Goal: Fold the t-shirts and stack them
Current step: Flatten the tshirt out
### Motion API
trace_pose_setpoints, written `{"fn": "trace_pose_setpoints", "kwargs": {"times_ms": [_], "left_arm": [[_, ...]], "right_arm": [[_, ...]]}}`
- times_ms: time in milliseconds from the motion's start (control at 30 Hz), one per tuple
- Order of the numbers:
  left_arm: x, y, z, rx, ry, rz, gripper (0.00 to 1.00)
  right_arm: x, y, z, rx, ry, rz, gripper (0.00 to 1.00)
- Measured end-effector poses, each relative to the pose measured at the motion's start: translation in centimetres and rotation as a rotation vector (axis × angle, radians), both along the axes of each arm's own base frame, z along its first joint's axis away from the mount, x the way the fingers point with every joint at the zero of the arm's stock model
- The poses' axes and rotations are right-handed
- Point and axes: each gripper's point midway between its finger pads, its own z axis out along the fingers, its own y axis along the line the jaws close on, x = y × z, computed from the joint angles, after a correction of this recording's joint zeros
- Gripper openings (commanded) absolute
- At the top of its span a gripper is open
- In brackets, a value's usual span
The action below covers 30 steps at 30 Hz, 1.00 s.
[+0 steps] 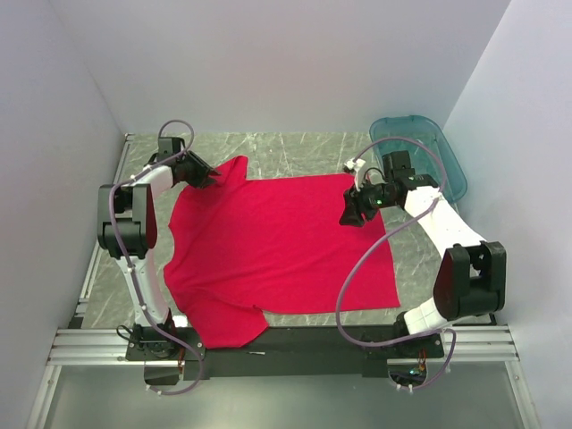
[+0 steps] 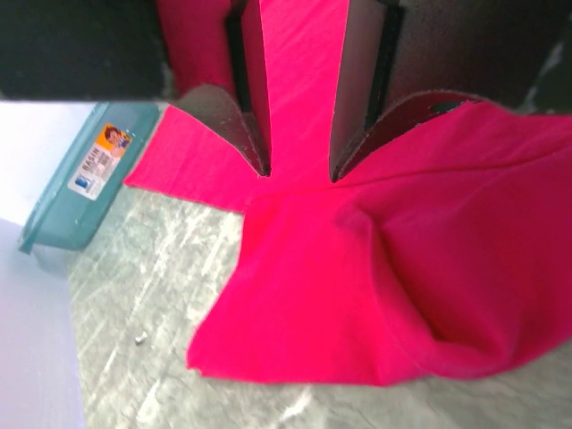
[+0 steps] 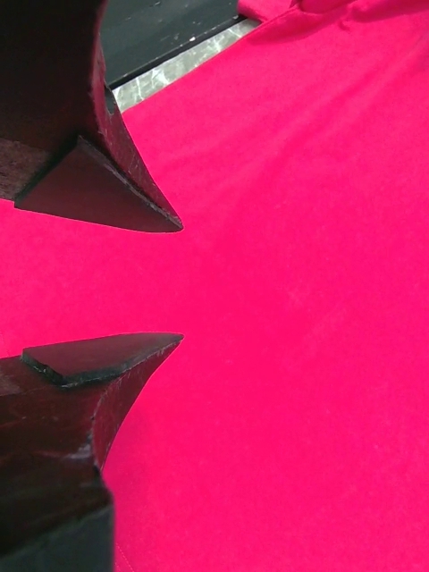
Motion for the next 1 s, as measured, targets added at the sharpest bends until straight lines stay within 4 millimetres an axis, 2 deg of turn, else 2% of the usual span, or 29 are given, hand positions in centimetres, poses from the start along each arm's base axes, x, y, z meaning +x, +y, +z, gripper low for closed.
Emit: {"fn": "trace_pose_setpoints", "kwargs": {"times_ms": [233,400,1000], "left_arm": [[0.6,0.5,-1.7,0.031,0.047,0.026,0.38],[0.0,0.4,-3.4,0.038,0.101,0.030,0.38],[0.7,0.4,-4.1,0.027,0.122,0.050,0.34]], "right_arm": [[0.1,-0.1,-0.6,-0.009,0.016,-0.005,0.56],[0.3,-0.5,-0.6,-0.012,0.016,-0.016,0.56],[0.4,-0.7,-0.7,-0.012,0.018,-0.026,0.56]]}}
